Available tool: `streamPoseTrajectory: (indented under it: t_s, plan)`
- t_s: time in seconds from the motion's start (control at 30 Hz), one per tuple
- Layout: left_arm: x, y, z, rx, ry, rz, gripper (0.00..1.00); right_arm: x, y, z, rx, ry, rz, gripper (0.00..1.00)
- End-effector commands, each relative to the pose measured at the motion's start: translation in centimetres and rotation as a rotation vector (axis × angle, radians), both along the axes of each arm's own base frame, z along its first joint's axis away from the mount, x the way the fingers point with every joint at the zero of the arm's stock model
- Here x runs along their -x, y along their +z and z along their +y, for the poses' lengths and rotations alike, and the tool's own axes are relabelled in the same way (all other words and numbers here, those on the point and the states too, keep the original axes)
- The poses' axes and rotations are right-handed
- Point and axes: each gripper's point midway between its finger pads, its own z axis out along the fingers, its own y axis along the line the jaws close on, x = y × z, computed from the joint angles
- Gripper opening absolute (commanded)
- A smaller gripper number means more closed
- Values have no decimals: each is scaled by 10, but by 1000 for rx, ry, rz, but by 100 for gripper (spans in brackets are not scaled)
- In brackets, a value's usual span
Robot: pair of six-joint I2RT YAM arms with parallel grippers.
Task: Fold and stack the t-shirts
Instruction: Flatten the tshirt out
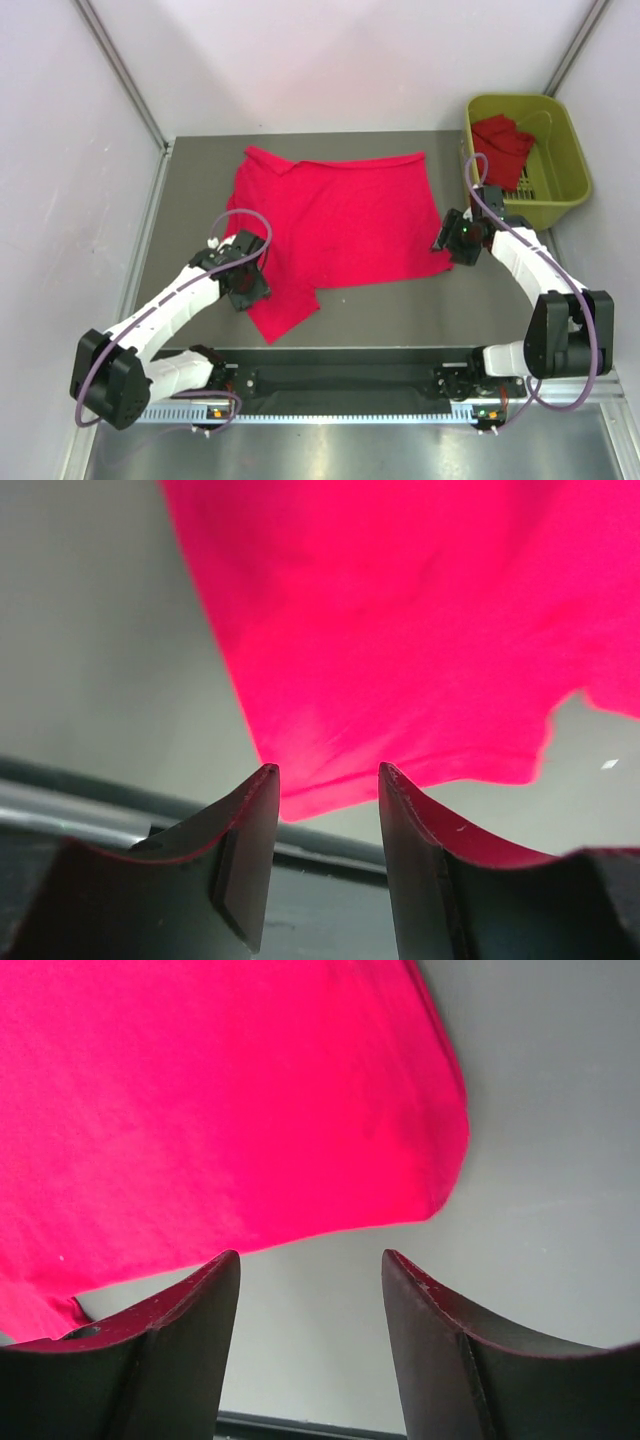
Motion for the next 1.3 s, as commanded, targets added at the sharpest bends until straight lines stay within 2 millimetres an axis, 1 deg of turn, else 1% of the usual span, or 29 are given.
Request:
streamPoseTrajectory:
  t_s: [0.0, 0.07, 0.13, 0.17, 0.2, 0.3, 0.33, 0.43, 0.6, 0.73, 0.77, 0.83, 0.93, 1.1, 1.27]
  plan:
    - [16, -9, -6, 68, 79, 61, 49, -7, 5, -2, -58, -20, -58, 59]
    - [22, -14, -6, 64, 76, 88, 47, -6, 3, -3, -64, -20, -56, 58]
    - [26, -16, -3, 44, 85, 110, 47, -5, 2, -4, -66, -24, -62, 59]
    - [29, -17, -4, 47, 84, 117, 48, -2, -1, -3, -67, -22, -54, 58]
    - [31, -19, -5, 51, 81, 126, 48, -3, 0, -13, -65, -54, -61, 58]
    - [45, -29, -9, 70, 82, 181, 49, 0, -4, -15, -72, -70, -66, 59]
    - [53, -35, -10, 79, 86, 210, 49, 0, -5, -15, -72, -72, -66, 59]
    - [61, -41, -7, 75, 92, 236, 49, 2, -9, -18, -74, -84, -62, 59]
    - [67, -45, -6, 85, 98, 238, 49, 5, -14, -22, -75, -101, -61, 62]
    - [72, -59, -4, 83, 99, 253, 49, 7, -17, -23, -73, -103, -58, 64]
    - [75, -59, -9, 109, 92, 269, 48, 9, -20, -23, -73, -105, -52, 64]
    - [79, -65, -9, 121, 97, 283, 47, 10, -20, -24, -70, -108, -51, 65]
    - [81, -69, -5, 106, 110, 278, 45, 11, -19, -24, -70, -110, -55, 65]
    - [76, -75, -8, 117, 108, 263, 38, 10, -17, -24, -69, -108, -62, 65]
    - [75, -77, -6, 99, 113, 262, 36, 10, -15, -25, -66, -108, -67, 65]
